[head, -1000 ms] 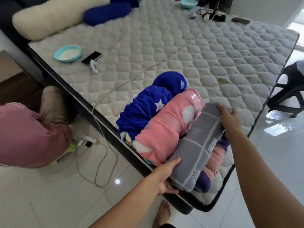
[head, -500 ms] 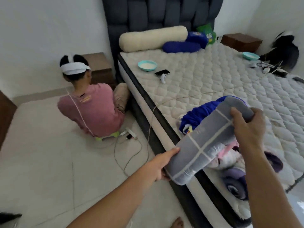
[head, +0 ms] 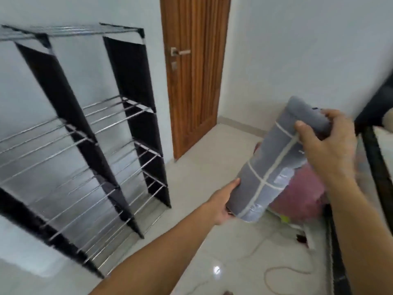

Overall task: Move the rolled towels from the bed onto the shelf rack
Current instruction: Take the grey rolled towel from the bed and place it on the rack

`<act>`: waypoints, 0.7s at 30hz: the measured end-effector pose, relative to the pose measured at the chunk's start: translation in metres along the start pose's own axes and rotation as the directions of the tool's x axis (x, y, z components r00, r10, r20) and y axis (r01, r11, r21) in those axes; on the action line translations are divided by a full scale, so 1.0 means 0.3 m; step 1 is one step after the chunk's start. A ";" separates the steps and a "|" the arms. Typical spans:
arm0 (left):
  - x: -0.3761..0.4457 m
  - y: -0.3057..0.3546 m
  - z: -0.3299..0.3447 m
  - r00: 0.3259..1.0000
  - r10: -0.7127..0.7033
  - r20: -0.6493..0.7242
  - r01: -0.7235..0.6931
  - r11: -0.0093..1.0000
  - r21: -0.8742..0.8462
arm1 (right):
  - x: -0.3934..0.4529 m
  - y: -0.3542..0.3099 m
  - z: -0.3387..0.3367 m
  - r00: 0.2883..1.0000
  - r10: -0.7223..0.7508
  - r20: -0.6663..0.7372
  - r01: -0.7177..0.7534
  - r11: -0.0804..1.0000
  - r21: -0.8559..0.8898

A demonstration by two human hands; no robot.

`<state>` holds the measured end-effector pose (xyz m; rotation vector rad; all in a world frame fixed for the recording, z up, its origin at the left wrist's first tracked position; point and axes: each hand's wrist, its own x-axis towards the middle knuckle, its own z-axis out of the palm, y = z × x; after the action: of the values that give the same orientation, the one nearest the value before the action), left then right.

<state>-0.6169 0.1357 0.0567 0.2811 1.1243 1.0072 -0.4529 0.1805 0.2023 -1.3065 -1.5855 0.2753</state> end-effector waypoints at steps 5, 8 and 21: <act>0.082 0.208 -0.263 0.957 0.174 -0.231 -0.231 0.941 -0.248 | 0.124 -0.237 0.449 0.911 -0.340 0.234 0.296 0.933 0.204; 0.125 0.334 -0.343 0.880 0.268 -0.392 -0.388 0.881 -0.272 | 0.191 -0.344 0.669 0.799 -0.493 0.344 0.396 0.862 0.316; 0.260 0.792 -0.568 0.713 0.244 -0.657 -0.602 0.693 -0.397 | 0.480 -0.684 1.300 0.499 -0.770 0.397 0.498 0.630 0.596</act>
<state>-0.8810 0.2805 0.0855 -0.3025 1.2142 1.9287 -0.8699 0.3778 0.2476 -0.1662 -2.3177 0.5611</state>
